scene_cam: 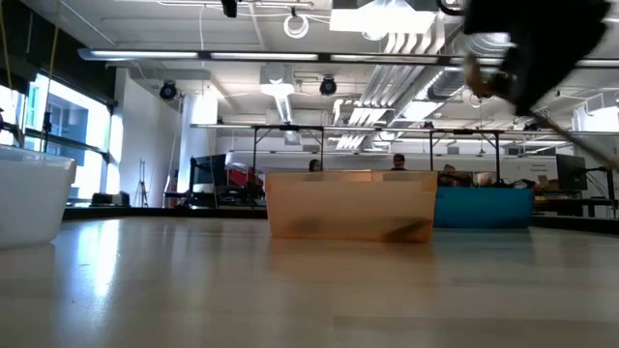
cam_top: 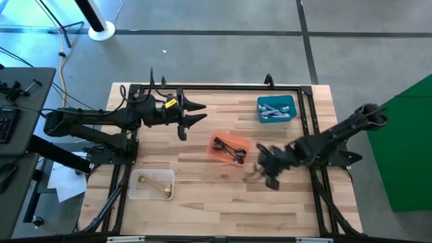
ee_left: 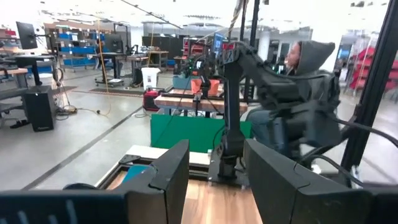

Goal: Sort silverware by color (type)
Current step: Put the golden spoon into the white bin

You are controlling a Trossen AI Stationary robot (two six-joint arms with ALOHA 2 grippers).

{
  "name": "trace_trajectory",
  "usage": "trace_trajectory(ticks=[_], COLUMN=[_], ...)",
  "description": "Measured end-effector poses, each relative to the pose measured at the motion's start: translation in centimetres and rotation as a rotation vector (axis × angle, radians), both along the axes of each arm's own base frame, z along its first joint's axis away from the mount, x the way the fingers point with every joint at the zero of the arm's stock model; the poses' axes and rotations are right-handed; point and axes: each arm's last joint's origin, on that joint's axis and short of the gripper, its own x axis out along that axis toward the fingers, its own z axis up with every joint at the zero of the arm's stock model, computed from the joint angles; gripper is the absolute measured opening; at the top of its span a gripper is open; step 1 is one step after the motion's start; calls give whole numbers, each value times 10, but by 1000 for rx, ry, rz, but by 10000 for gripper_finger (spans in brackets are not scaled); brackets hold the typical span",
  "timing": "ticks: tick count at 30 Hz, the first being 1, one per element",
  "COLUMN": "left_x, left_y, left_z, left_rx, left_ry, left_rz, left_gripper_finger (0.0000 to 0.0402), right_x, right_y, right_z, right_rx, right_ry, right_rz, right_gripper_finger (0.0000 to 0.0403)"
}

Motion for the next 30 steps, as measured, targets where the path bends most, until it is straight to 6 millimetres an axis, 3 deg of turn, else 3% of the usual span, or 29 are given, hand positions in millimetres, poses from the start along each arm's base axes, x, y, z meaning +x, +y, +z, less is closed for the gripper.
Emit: trace_trajectory(ticks=[5,12,21,25,30], left_x=[0,0,-1,-1,0], left_y=[0,0,-2,-2,-2], left_z=[1,3,9,6,4], left_rx=[-73,-140,-121,-123,-126], left_ry=[-18,-47,-101,-78,-57], left_rz=[-7,-28,-74,-74,-72], left_gripper_finger=[145,145,145,145,145], right_x=[34,62,68,67,67], right_y=[-40,-86,-109,-111,-111], right_z=[18,72,146,157,157], right_rx=[-130,-263,-345,-368,-360], right_ry=[-254,-586,-860,-891,-885], right_rz=[-23,-71,-35,-30,-31], right_gripper_finger=[0,0,0,0,0])
